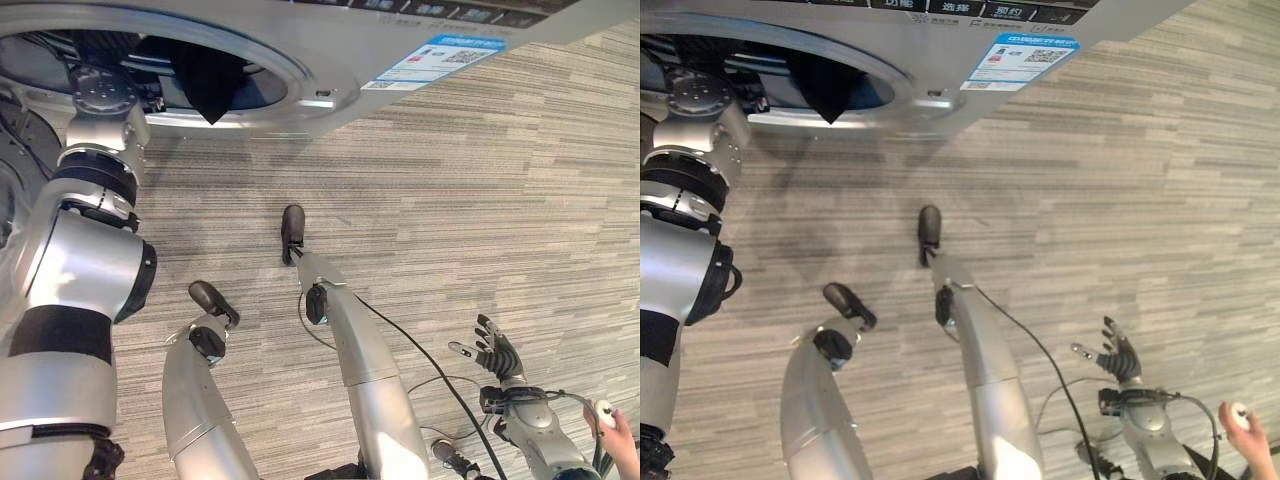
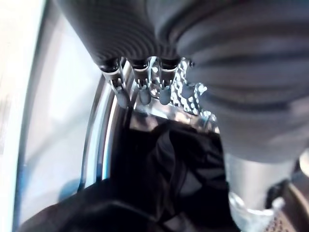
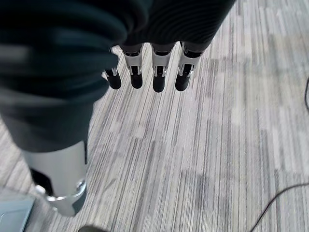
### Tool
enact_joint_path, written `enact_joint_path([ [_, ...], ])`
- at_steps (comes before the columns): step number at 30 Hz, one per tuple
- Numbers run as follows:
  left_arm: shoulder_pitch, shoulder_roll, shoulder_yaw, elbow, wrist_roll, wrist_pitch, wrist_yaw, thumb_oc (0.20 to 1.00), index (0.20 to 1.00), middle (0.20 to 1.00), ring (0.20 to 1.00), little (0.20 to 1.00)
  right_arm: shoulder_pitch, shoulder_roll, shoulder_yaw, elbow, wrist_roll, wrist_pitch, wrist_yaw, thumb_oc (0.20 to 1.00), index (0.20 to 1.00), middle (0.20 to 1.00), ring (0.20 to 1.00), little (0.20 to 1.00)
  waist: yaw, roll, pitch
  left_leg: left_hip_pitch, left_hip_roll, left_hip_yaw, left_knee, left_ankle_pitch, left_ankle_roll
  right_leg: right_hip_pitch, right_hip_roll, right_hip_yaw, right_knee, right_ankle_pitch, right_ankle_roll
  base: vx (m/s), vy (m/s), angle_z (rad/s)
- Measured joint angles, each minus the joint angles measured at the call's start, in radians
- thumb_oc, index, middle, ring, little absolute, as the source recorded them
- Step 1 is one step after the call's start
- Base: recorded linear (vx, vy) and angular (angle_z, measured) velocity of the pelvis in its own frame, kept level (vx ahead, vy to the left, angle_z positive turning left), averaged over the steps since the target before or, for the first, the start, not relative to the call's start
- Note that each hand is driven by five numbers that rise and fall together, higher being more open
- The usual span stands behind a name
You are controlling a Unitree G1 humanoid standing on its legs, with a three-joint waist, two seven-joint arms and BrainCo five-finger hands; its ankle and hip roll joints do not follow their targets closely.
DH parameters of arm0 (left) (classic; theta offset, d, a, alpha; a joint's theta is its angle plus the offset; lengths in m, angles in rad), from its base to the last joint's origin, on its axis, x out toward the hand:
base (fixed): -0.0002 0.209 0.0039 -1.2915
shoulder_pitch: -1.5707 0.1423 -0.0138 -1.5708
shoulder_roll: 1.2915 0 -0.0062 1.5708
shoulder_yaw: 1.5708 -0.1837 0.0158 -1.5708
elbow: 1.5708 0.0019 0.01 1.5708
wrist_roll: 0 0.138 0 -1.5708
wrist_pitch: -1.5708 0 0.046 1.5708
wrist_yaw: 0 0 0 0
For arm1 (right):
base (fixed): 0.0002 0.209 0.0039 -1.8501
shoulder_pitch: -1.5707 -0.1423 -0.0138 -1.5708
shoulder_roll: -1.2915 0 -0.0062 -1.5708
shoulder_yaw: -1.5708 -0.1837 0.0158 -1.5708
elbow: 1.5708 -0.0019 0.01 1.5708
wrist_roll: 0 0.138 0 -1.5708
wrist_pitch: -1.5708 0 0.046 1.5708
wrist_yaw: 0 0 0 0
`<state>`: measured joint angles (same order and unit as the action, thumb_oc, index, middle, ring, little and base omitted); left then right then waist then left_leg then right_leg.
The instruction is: Grab the laundry basket,head to the washer,open it,put in the laundry and shut it.
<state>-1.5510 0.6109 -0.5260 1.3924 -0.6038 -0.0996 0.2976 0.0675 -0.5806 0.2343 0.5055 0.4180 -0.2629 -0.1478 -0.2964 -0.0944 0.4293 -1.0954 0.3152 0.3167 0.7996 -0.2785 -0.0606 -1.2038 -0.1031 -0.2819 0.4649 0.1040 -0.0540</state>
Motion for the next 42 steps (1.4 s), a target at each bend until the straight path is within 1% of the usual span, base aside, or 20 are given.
enact_joint_path([
  [2,0.085,0.000,0.027,-0.052,0.056,-0.007,0.005,1.000,1.000,1.000,1.000,1.000,-0.007,0.022,0.004,0.002,0.000,0.000,0.000,1.000,1.000,1.000,1.000,1.000,0.009,0.000,0.000,0.028,-0.013,0.005,-0.010,0.001,0.006,0.021,-0.009,0.005,0.002,0.003,-0.002,-0.05,0.042,0.10],
  [4,0.233,-0.059,0.096,-0.082,0.072,-0.028,0.012,1.000,1.000,1.000,1.000,1.000,-0.018,0.055,0.060,-0.001,-0.003,-0.008,0.000,1.000,1.000,1.000,1.000,1.000,0.016,0.004,-0.017,0.101,-0.046,0.013,-0.074,0.015,0.010,0.079,-0.027,0.012,-0.021,-0.004,0.006,-0.07,0.034,0.23],
  [7,0.483,-0.167,0.215,-0.173,0.071,-0.038,0.017,1.000,1.000,1.000,1.000,1.000,-0.036,0.083,0.113,0.034,-0.028,-0.008,-0.003,1.000,1.000,1.000,1.000,1.000,0.027,0.013,-0.021,0.257,-0.111,0.041,-0.226,0.070,0.014,0.205,-0.049,0.026,-0.111,0.021,0.027,-0.03,0.023,0.23],
  [12,0.879,-0.349,0.232,-0.277,0.074,-0.072,0.029,1.000,1.000,1.000,1.000,1.000,-0.044,0.118,0.103,0.135,-0.055,-0.007,-0.024,1.000,1.000,1.000,1.000,1.000,0.079,0.056,-0.051,0.440,-0.172,0.048,-0.377,0.118,0.016,0.345,-0.080,0.024,-0.136,0.000,0.047,-0.01,0.023,0.16],
  [17,1.127,-0.430,0.199,-0.264,0.150,-0.075,0.027,1.000,1.000,1.000,1.000,1.000,-0.071,0.133,0.052,0.212,-0.059,0.000,-0.026,1.000,1.000,1.000,1.000,1.000,0.103,0.056,-0.052,0.658,-0.230,0.050,-0.558,0.186,0.015,0.509,-0.099,0.015,-0.181,-0.010,0.064,0.04,0.072,0.12],
  [19,1.179,-0.421,0.226,-0.235,0.152,-0.091,0.002,1.000,1.000,1.000,1.000,1.000,-0.070,0.141,0.025,0.199,-0.039,0.005,-0.019,1.000,1.000,1.000,1.000,1.000,0.117,0.055,-0.060,0.714,-0.241,0.047,-0.595,0.193,0.020,0.554,-0.105,0.012,-0.180,-0.018,0.077,0.16,0.050,0.05],
  [20,1.244,-0.427,0.311,-0.214,0.143,-0.094,-0.020,1.000,1.000,1.000,1.000,1.000,-0.063,0.150,0.003,0.205,-0.016,0.024,0.002,1.000,1.000,1.000,1.000,1.000,0.120,0.056,-0.061,0.816,-0.243,0.043,-0.643,0.207,0.011,0.644,-0.103,0.004,-0.176,-0.027,0.085,0.19,0.007,0.06],
  [22,1.332,-0.418,0.316,-0.195,0.143,-0.095,-0.049,1.000,1.000,1.000,1.000,1.000,-0.005,0.143,-0.002,0.199,0.014,0.025,0.043,1.000,1.000,1.000,1.000,1.000,0.127,0.067,-0.126,0.888,-0.236,0.020,-0.663,0.190,0.020,0.707,-0.099,-0.011,-0.151,-0.078,0.098,0.14,0.013,0.17],
  [24,1.362,-0.411,0.319,-0.189,0.143,-0.093,-0.062,1.000,1.000,1.000,1.000,1.000,0.030,0.137,-0.010,0.199,0.033,0.028,0.071,1.000,1.000,1.000,1.000,1.000,0.141,0.070,-0.152,0.933,-0.235,0.009,-0.679,0.192,0.021,0.747,-0.093,-0.021,-0.147,-0.094,0.097,0.09,0.010,0.13],
  [29,1.380,-0.414,0.316,-0.163,0.165,-0.091,-0.102,1.000,1.000,1.000,1.000,1.000,0.034,0.139,-0.018,0.255,0.055,0.046,0.118,1.000,1.000,1.000,1.000,1.000,0.146,0.069,-0.168,0.978,-0.225,0.015,-0.702,0.201,0.012,0.783,-0.076,-0.022,-0.150,-0.102,0.095,0.07,0.012,-0.03],
  [33,1.400,-0.417,0.317,-0.194,0.192,-0.089,-0.130,1.000,1.000,1.000,1.000,1.000,0.056,0.135,-0.049,0.284,0.077,0.054,0.138,1.000,1.000,1.000,1.000,1.000,0.144,0.083,-0.184,1.002,-0.211,0.016,-0.718,0.211,0.010,0.804,-0.067,-0.028,-0.154,-0.108,0.089,0.07,-0.042,0.00],
  [34,1.423,-0.414,0.313,-0.226,0.206,-0.092,-0.153,1.000,1.000,1.000,1.000,1.000,0.080,0.118,-0.061,0.290,0.077,0.070,0.149,1.000,1.000,1.000,1.000,1.000,0.144,0.099,-0.192,1.003,-0.191,0.001,-0.686,0.218,-0.019,0.826,-0.052,-0.031,-0.161,-0.124,0.086,0.07,-0.071,0.35],
  [35,1.434,-0.388,0.301,-0.267,0.220,-0.092,-0.173,1.000,1.000,1.000,1.000,1.000,0.101,0.103,-0.073,0.295,0.075,0.077,0.163,1.000,1.000,1.000,1.000,1.000,0.153,0.093,-0.184,0.958,-0.174,-0.016,-0.561,0.235,-0.047,0.850,-0.049,-0.043,-0.170,-0.145,0.078,0.05,-0.040,0.54],
  [36,1.440,-0.347,0.259,-0.304,0.224,-0.090,-0.187,1.000,1.000,1.000,1.000,1.000,0.113,0.100,-0.096,0.299,0.069,0.084,0.175,1.000,1.000,1.000,1.000,1.000,0.164,0.074,-0.170,0.895,-0.159,-0.043,-0.429,0.270,-0.097,0.883,-0.053,-0.052,-0.195,-0.140,0.066,0.14,0.112,0.49],
  [37,1.443,-0.327,0.237,-0.318,0.231,-0.090,-0.199,1.000,1.000,1.000,1.000,1.000,0.132,0.085,-0.103,0.295,0.060,0.087,0.173,1.000,1.000,1.000,1.000,1.000,0.177,0.065,-0.173,0.867,-0.160,-0.071,-0.397,0.275,-0.102,0.905,-0.050,-0.055,-0.228,-0.136,0.069,0.10,0.091,0.18],
  [38,1.456,-0.319,0.238,-0.322,0.231,-0.092,-0.204,1.000,1.000,1.000,1.000,1.000,0.139,0.061,-0.107,0.289,0.057,0.087,0.174,1.000,1.000,1.000,1.000,1.000,0.186,0.067,-0.175,0.866,-0.167,-0.084,-0.433,0.275,-0.102,0.927,-0.047,-0.059,-0.249,-0.137,0.072,0.17,0.138,0.13],
  [39,1.476,-0.316,0.237,-0.327,0.251,-0.086,-0.211,1.000,1.000,1.000,1.000,1.000,0.144,0.054,-0.145,0.288,0.057,0.087,0.174,1.000,1.000,1.000,1.000,1.000,0.172,0.074,-0.179,0.859,-0.184,-0.062,-0.533,0.270,-0.093,0.953,-0.030,-0.064,-0.329,-0.132,0.105,0.15,0.100,-0.03],
  [40,1.498,-0.323,0.239,-0.328,0.264,-0.087,-0.218,1.000,1.000,1.000,1.000,1.000,0.147,0.034,-0.168,0.286,0.057,0.083,0.174,1.000,1.000,1.000,1.000,1.000,0.192,0.125,-0.192,0.845,-0.166,-0.039,-0.645,0.274,-0.079,0.956,0.020,-0.061,-0.325,-0.143,0.128,0.22,0.166,-0.17],
  [41,1.520,-0.316,0.237,-0.346,0.274,-0.092,-0.224,1.000,1.000,1.000,1.000,1.000,0.157,0.005,-0.181,0.269,0.056,0.086,0.179,1.000,1.000,1.000,1.000,1.000,0.214,0.174,-0.201,0.809,-0.111,-0.058,-0.681,0.242,-0.077,0.878,0.044,-0.054,-0.034,-0.237,0.034,0.24,0.218,-0.04],
  [42,1.543,-0.269,0.239,-0.365,0.289,-0.096,-0.231,1.000,1.000,1.000,1.000,1.000,0.191,0.013,-0.196,0.258,0.056,0.094,0.177,1.000,1.000,1.000,1.000,1.000,0.205,0.122,-0.215,0.792,-0.153,-0.077,-0.721,0.266,-0.116,0.916,-0.011,-0.002,0.025,-0.405,0.079,0.22,0.227,0.16],
])
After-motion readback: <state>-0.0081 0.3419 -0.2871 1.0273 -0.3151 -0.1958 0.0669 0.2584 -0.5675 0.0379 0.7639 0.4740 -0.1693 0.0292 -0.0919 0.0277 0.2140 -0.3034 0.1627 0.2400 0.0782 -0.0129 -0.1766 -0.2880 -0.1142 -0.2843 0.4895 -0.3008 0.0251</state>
